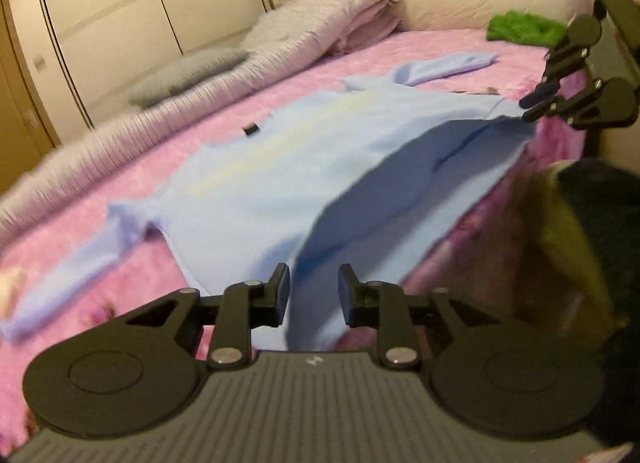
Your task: Fold clothes
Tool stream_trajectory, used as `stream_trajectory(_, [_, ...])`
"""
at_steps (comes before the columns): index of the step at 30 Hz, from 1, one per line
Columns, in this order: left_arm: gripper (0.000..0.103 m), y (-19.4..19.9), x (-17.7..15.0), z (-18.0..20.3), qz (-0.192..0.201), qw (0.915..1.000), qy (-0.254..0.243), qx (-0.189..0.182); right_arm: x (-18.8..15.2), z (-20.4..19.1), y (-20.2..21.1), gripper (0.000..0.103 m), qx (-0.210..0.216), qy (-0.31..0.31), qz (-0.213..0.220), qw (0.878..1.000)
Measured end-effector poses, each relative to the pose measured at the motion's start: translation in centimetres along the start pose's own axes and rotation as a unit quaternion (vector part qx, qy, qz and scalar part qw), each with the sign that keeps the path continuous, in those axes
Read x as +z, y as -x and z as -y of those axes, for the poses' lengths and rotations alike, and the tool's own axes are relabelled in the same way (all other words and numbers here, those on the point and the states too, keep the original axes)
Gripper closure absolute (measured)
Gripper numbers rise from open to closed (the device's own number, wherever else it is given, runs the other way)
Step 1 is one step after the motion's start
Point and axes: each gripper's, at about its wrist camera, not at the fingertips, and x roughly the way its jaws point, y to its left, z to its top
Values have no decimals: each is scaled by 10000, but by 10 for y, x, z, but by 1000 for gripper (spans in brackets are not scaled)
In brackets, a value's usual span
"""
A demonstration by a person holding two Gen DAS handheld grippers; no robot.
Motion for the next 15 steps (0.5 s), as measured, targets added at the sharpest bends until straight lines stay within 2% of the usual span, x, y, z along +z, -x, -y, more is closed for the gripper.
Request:
stream_trajectory(2, [79, 4, 4, -1, 111, 9998, 95, 127, 2, -2, 5, 96, -6, -282, 145, 9995])
stream_trajectory(3, [73, 7, 6, -5, 173, 9995, 237, 136, 3, 0, 10, 96, 47, -533, 265, 9982])
stream_trajectory(5, [70, 3, 6, -13, 187, 9986, 490, 80, 9, 11, 17, 95, 246, -1151, 508, 9918])
stream_trajectory(7, [70, -2, 6, -16, 164, 9980, 607, 9, 12, 18, 15, 95, 547, -1557, 544, 9848])
stream_trajectory(12, [70, -17, 7, -14, 73, 9990, 436, -65, 27, -2, 10, 95, 218, -851, 477, 9950])
stream_trajectory(15, [70, -29, 4, -12, -70, 9995, 219, -195, 24, -11, -1, 94, 222, -586, 339, 9975])
